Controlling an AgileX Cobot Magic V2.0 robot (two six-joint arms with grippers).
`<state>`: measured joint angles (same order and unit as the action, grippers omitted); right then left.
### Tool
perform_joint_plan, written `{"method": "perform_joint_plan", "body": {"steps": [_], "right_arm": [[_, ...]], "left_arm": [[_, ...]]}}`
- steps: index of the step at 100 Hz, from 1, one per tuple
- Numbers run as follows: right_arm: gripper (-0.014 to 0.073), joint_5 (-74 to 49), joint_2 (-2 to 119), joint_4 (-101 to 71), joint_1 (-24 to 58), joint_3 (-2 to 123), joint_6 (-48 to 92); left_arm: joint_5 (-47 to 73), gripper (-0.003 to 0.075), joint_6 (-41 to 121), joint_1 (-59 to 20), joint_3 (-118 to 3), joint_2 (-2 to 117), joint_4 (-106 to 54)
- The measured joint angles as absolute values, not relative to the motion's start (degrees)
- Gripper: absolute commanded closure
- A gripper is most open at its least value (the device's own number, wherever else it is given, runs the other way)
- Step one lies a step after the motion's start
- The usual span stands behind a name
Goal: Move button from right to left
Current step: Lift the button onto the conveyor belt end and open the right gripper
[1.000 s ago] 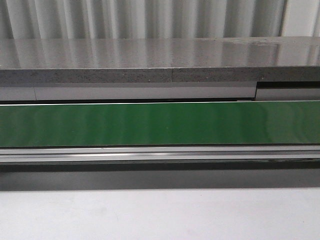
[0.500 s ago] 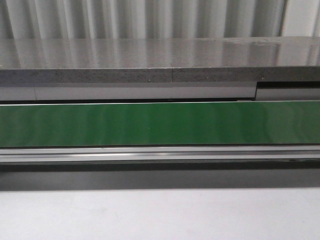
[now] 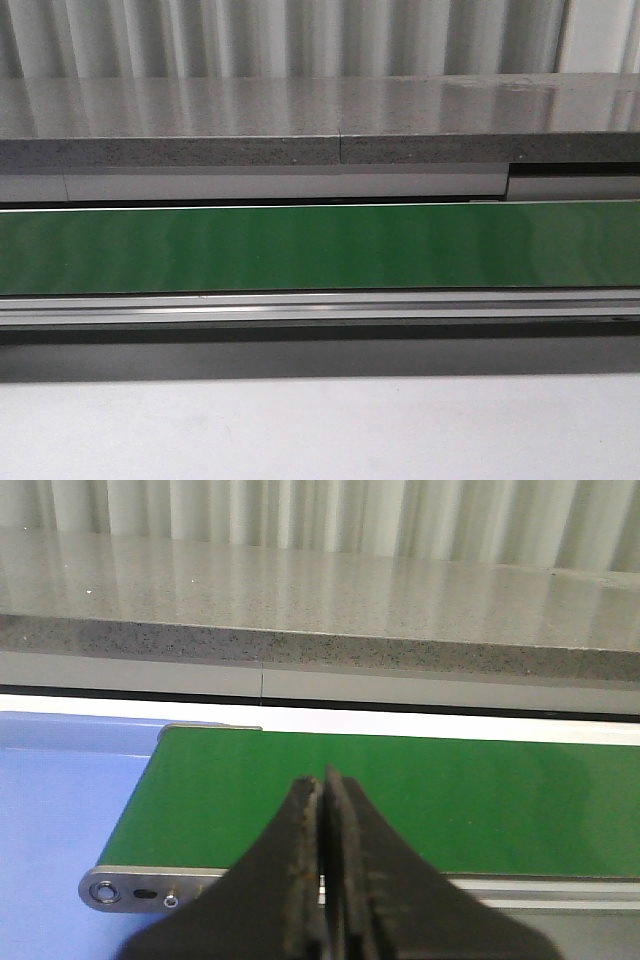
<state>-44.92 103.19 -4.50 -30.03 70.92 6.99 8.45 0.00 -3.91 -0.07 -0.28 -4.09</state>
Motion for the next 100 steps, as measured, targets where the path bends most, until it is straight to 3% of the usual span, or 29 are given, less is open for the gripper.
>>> {"method": "perform_joint_plan", "body": {"steps": [34, 67, 76, 88, 89, 100], "right_arm": [[0.0638, -51.8, 91.8, -10.8, -25.9, 70.9, 7.1], [0.0619, -52.6, 92.5, -11.5, -18.3, 66.9, 7.2], [0.0503, -52.4, 93.1, -11.5, -17.9, 66.7, 7.2], [0.0207, -52.4, 93.5, -11.5, -17.9, 66.7, 7.2], [0.0152, -52.4, 93.5, -11.5, -17.9, 66.7, 7.2], [-0.0013, -52.1, 93.5, -12.6, -17.9, 66.7, 7.2]], "left_arm": [[8.4, 0.0740, 0.0, -3.9, -0.1, -0.3, -4.1], [8.4, 0.0740, 0.0, -3.9, -0.1, -0.3, -4.1], [8.4, 0.0740, 0.0, -3.9, -0.1, -0.3, -4.1], [8.4, 0.0740, 0.0, -3.9, -0.1, -0.3, -4.1], [8.4, 0.0740, 0.0, -3.9, -0.1, -0.3, -4.1], [8.4, 0.0740, 0.0, -3.9, -0.1, -0.3, -4.1]]}}
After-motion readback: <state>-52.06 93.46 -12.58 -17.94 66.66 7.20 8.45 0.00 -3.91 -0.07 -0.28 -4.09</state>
